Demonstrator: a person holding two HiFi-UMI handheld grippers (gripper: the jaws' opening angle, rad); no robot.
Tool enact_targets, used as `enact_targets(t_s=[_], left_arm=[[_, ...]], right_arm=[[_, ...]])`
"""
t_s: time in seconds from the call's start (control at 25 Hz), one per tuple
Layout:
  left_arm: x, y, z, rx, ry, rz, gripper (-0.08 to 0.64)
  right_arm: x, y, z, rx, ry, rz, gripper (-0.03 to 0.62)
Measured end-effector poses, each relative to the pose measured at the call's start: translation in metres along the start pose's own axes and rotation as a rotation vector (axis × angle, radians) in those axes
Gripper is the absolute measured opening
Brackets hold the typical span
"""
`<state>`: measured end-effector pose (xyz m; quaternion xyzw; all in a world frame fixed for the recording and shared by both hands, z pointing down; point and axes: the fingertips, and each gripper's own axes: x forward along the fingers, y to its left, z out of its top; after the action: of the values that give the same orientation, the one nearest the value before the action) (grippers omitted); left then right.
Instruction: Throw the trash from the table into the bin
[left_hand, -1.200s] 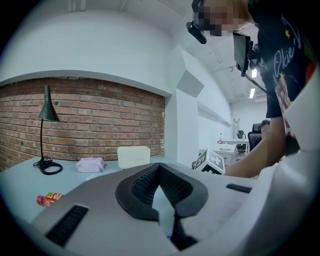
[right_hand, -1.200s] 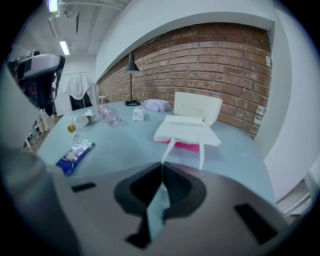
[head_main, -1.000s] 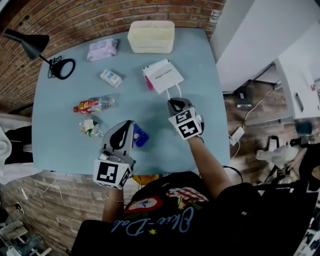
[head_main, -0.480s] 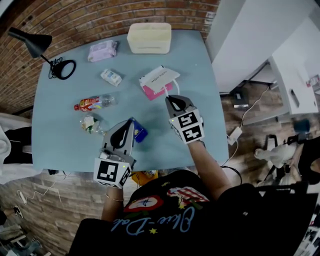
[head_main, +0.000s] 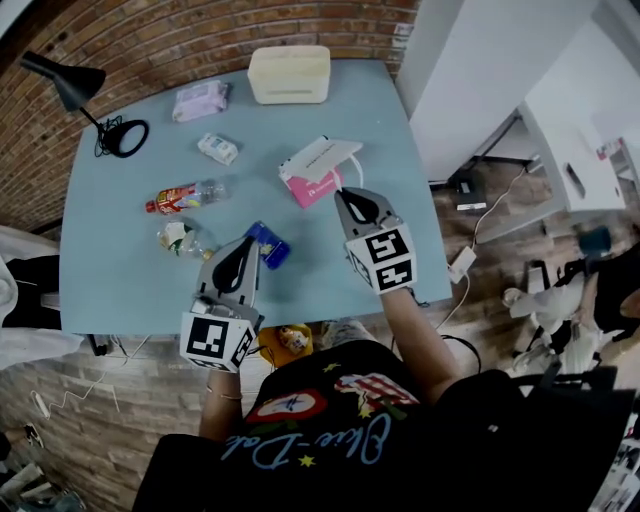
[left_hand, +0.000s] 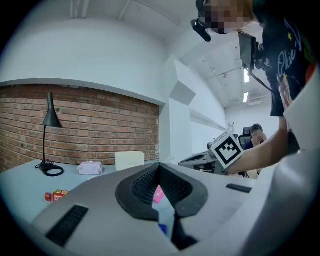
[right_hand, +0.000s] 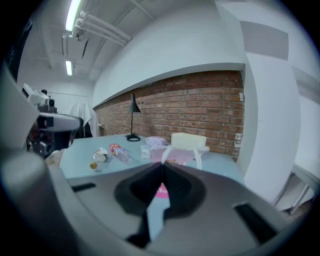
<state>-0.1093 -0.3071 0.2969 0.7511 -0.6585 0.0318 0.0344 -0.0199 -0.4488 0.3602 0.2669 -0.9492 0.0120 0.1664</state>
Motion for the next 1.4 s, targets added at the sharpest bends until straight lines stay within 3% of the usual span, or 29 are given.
enact_targets(t_s=[0.64, 1.12, 1.4], left_arm=[[-0.054, -0.041, -0.017, -0.025, -0.002, -0.056, 0.008], [-0.054, -0.057, -0.010, -0.011, -0.026, -0.111, 0.008], [-0.060, -0.073, -0.007, -0.009, -0.025, -0.111, 0.008]], right_arm=[[-0.092, 0.034, 0.012, 0.016, -0.096, -0.083, 0.011], [-0.135, 0.043, 0.021, 0.030, -0.144, -0.129, 0.011], [-0.161, 0.048, 0.025, -0.013, -0.177, -0.131, 0.011]])
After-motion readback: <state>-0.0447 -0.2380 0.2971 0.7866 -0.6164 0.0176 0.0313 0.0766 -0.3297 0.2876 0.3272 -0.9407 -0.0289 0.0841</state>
